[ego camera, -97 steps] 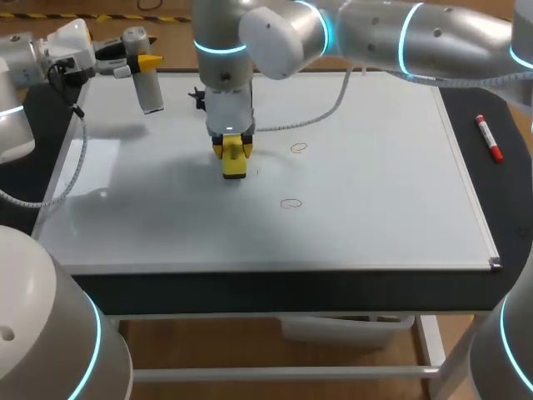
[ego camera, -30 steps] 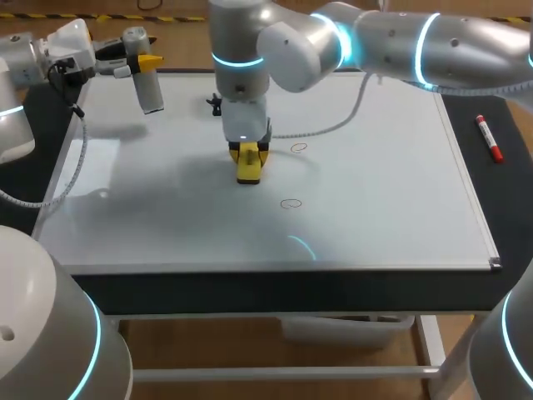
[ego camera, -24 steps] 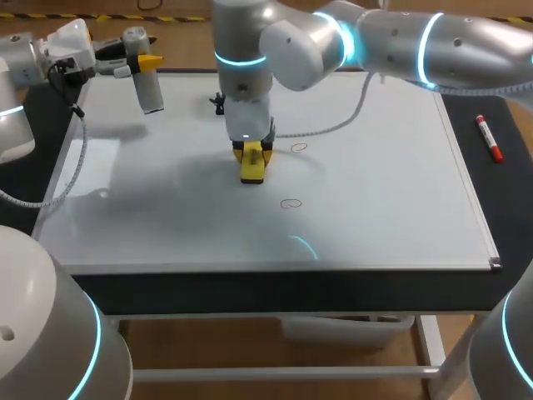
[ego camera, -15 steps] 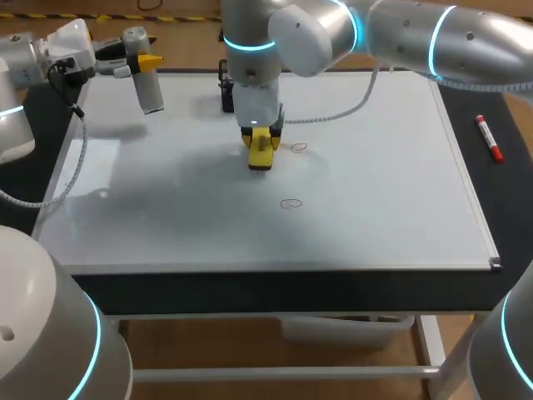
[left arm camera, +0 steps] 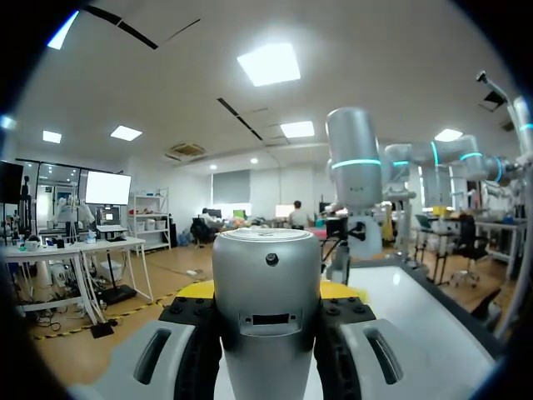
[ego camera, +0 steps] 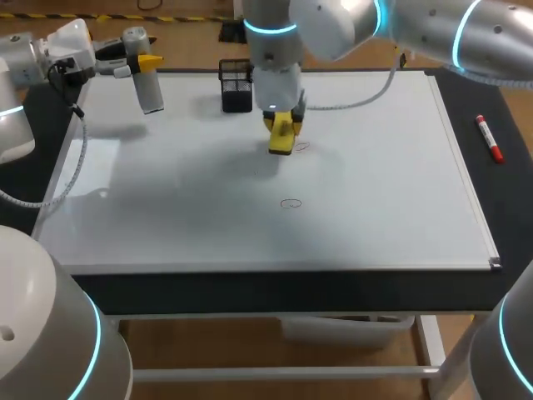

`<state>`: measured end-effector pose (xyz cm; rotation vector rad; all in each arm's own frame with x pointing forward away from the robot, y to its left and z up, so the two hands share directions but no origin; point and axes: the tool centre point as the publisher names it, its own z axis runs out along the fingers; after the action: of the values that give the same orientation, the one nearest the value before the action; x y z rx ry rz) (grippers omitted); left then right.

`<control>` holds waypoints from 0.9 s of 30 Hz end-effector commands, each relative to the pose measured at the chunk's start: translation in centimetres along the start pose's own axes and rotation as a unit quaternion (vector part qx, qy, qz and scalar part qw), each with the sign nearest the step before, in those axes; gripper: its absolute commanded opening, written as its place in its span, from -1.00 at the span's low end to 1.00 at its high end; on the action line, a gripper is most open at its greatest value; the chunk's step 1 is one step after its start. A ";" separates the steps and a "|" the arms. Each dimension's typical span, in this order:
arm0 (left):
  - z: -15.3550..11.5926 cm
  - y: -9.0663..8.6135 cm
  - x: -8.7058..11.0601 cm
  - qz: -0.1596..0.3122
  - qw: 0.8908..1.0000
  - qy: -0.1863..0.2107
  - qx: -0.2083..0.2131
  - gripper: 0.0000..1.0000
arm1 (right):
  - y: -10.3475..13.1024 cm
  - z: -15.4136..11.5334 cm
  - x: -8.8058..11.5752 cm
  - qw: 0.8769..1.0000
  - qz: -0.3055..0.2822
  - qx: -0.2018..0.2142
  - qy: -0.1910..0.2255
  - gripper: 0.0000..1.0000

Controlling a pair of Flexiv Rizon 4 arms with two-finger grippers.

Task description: Pick up the inspection probe, press it on each red-marked spot on the whiteboard one by one, put down the probe, pick up the eraser, and wipe off all the red marks.

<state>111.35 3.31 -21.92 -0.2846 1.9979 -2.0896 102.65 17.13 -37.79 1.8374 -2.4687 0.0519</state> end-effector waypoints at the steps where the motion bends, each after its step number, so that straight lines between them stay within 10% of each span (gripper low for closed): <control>1: 0.0 -0.1 0.1 0.000 1.000 -0.001 0.000 -1.00 | -0.7 -1.3 3.9 1.000 0.021 0.004 -0.010 -1.00; 27: 0.0 -0.1 0.1 0.000 1.000 -0.001 0.000 -1.00 | -4.8 -0.3 19.1 0.983 0.185 -0.001 -0.009 -1.00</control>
<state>111.35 3.30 -21.92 -0.2845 1.9979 -2.0897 102.66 -0.71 -36.46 1.3448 -2.7605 0.0754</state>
